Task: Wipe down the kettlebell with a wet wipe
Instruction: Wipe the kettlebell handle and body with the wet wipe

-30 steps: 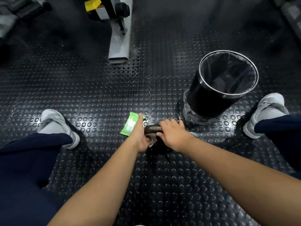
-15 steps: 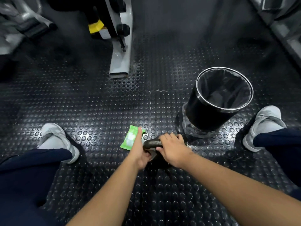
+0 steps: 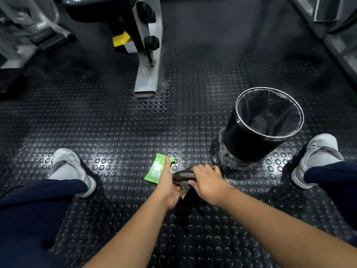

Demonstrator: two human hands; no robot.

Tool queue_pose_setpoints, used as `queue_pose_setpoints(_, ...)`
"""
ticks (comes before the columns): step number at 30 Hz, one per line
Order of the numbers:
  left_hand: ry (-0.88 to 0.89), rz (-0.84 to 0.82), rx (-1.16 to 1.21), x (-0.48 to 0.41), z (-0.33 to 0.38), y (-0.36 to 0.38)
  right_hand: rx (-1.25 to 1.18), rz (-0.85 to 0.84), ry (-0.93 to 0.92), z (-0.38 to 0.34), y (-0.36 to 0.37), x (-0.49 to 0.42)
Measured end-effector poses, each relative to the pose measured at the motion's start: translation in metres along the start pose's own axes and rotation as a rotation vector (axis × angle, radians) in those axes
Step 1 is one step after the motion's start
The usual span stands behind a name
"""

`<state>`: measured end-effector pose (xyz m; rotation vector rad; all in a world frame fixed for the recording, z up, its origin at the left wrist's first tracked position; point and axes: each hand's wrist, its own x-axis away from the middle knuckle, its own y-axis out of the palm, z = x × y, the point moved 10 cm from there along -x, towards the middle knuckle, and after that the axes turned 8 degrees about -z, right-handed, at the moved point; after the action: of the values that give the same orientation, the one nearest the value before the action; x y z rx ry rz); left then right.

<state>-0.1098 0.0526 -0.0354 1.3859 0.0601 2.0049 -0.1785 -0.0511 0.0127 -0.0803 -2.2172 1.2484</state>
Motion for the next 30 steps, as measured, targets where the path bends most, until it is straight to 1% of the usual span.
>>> queue_pose_setpoints(3,0.009,-0.015,-0.042,-0.005,0.0,-0.007,0.004,-0.028,0.006,-0.004,-0.001,0.001)
queue_pose_setpoints(7,-0.044,-0.088,-0.207,-0.001,0.025,-0.003,0.001,-0.014,0.015,0.001,-0.001,0.001)
queue_pose_setpoints(9,-0.082,-0.076,-0.299,0.003,0.036,-0.008,0.011,-0.003,0.014,0.0,-0.001,0.001)
queue_pose_setpoints(11,-0.102,-0.092,-0.331,0.001,0.036,-0.008,0.007,-0.007,0.009,0.0,0.0,0.0)
queue_pose_setpoints(13,-0.096,-0.058,-0.304,0.003,0.029,-0.002,-0.002,-0.008,0.003,0.001,0.001,-0.001)
queue_pose_setpoints(16,-0.052,-0.002,-0.193,-0.005,0.004,-0.004,0.001,-0.012,-0.004,0.0,0.001,0.001)
queue_pose_setpoints(19,-0.029,-0.042,-0.2,-0.003,0.003,-0.001,0.001,-0.015,0.002,0.0,-0.003,0.004)
queue_pose_setpoints(22,-0.046,-0.122,-0.242,0.01,0.028,0.003,-0.001,-0.024,-0.003,0.001,-0.002,0.004)
queue_pose_setpoints(25,-0.082,-0.151,-0.267,0.015,0.045,0.0,0.011,-0.015,-0.001,0.001,-0.002,0.002)
queue_pose_setpoints(28,-0.075,-0.125,-0.26,0.015,0.038,0.002,0.009,-0.013,-0.003,0.0,-0.001,0.001)
queue_pose_setpoints(30,-0.031,-0.071,-0.159,0.015,0.025,0.003,0.016,-0.015,-0.011,-0.001,-0.001,0.001)
